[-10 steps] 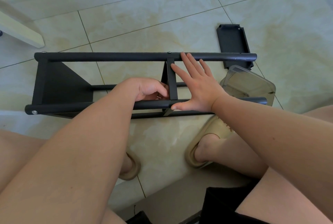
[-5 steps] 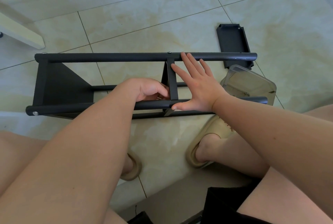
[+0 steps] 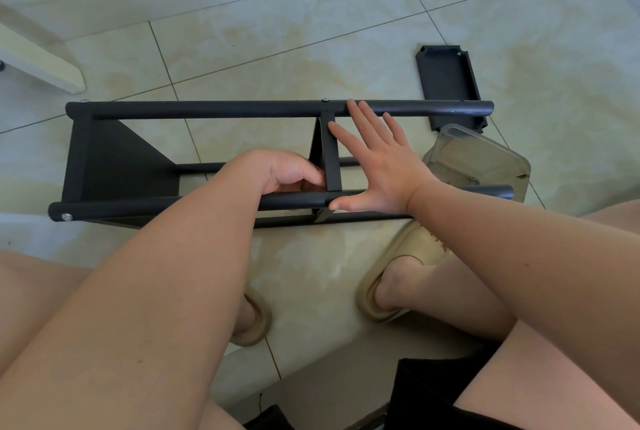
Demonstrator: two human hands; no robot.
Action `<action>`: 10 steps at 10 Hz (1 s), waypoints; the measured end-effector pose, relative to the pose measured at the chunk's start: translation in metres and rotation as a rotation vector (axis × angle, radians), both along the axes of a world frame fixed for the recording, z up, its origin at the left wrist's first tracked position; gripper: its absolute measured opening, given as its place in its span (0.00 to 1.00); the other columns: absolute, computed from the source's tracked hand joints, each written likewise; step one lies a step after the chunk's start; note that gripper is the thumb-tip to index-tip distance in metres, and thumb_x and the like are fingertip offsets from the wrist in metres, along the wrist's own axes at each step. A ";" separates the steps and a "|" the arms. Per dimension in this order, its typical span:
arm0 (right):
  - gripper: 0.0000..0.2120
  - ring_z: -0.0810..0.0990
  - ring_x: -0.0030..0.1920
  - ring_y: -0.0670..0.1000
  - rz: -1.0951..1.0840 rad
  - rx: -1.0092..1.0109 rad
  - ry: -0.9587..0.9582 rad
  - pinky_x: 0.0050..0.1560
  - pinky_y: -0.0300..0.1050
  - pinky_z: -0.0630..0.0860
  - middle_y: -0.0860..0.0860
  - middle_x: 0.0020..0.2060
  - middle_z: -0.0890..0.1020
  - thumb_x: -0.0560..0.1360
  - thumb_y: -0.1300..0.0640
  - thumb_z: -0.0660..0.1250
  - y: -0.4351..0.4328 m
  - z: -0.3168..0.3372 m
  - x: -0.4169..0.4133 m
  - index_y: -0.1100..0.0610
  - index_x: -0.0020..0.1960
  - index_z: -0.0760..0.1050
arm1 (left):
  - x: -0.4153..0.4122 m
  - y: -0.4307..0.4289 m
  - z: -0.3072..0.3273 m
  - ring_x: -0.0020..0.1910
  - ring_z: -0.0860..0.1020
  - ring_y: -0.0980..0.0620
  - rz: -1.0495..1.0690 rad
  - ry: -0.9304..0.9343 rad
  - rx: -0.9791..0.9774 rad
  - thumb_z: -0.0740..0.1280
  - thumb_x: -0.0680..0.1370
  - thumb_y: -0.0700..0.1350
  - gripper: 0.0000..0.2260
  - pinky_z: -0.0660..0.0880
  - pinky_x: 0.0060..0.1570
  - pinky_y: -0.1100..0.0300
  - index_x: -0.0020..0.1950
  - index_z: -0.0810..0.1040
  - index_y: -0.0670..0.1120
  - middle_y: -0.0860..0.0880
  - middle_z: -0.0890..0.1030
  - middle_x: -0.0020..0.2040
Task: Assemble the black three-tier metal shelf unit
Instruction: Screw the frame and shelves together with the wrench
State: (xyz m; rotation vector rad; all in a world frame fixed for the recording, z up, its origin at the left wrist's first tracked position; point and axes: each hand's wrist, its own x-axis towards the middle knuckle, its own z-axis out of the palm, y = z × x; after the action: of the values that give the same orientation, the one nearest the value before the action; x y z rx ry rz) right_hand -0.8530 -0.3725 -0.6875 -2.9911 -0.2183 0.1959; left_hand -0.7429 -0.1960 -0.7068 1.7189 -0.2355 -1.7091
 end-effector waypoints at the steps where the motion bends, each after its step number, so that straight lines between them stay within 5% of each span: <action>1: 0.57 0.41 0.82 0.58 -0.002 -0.007 0.007 0.80 0.62 0.42 0.59 0.82 0.44 0.65 0.18 0.54 0.000 0.001 0.000 0.51 0.83 0.49 | -0.001 0.000 0.001 0.43 0.79 0.50 0.068 0.050 -0.049 0.61 0.79 0.35 0.10 0.74 0.50 0.59 0.47 0.81 0.44 0.48 0.83 0.42; 5: 0.57 0.43 0.82 0.59 0.002 0.009 -0.016 0.80 0.62 0.43 0.59 0.82 0.46 0.65 0.18 0.55 0.000 0.000 0.000 0.51 0.83 0.50 | 0.001 -0.001 -0.002 0.35 0.78 0.51 -0.005 0.017 0.061 0.65 0.79 0.43 0.07 0.74 0.37 0.61 0.53 0.82 0.44 0.49 0.83 0.39; 8: 0.57 0.43 0.82 0.59 0.002 0.011 -0.020 0.80 0.62 0.43 0.59 0.82 0.46 0.65 0.18 0.55 0.000 -0.001 0.000 0.51 0.83 0.50 | 0.000 0.001 -0.001 0.45 0.79 0.49 0.105 0.080 -0.072 0.61 0.79 0.34 0.10 0.74 0.51 0.59 0.50 0.81 0.42 0.46 0.82 0.46; 9: 0.57 0.42 0.82 0.59 0.002 0.010 -0.016 0.80 0.62 0.42 0.59 0.82 0.45 0.65 0.18 0.55 -0.001 -0.001 0.000 0.51 0.83 0.50 | 0.000 0.000 -0.002 0.44 0.79 0.48 0.098 0.102 -0.045 0.62 0.79 0.38 0.10 0.75 0.48 0.58 0.57 0.80 0.42 0.45 0.82 0.47; 10: 0.57 0.42 0.82 0.59 0.004 0.005 -0.014 0.79 0.63 0.43 0.59 0.82 0.45 0.65 0.18 0.54 -0.001 -0.001 0.000 0.51 0.83 0.49 | -0.001 -0.001 0.000 0.37 0.77 0.51 0.020 0.046 0.022 0.63 0.80 0.41 0.07 0.73 0.39 0.59 0.50 0.81 0.46 0.49 0.81 0.39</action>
State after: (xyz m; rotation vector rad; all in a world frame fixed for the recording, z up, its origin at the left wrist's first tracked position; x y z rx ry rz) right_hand -0.8530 -0.3733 -0.6886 -2.9879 -0.2260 0.1746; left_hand -0.7436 -0.1971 -0.7063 1.6897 -0.1793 -1.7409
